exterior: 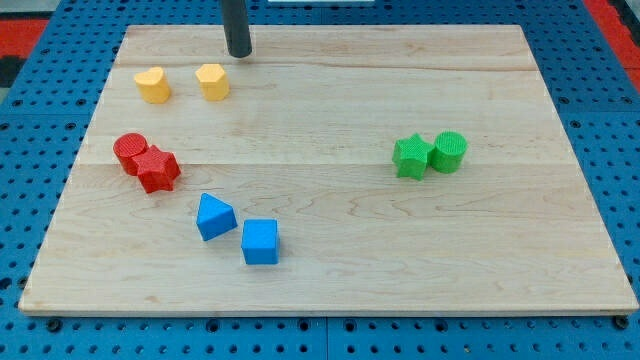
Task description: Move the yellow hexagon on top of yellow heart
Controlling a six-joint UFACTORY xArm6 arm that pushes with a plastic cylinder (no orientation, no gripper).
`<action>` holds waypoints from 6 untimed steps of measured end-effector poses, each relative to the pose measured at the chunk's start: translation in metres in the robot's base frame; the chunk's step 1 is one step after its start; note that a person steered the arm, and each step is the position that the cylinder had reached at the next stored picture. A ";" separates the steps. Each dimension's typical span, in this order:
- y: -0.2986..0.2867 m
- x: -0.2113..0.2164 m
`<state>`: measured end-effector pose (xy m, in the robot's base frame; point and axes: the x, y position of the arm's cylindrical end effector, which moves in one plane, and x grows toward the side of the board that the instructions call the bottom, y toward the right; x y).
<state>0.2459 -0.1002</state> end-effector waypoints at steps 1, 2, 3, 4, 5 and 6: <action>0.044 0.036; 0.021 0.076; -0.040 0.056; -0.096 0.004; -0.091 0.016; -0.104 0.044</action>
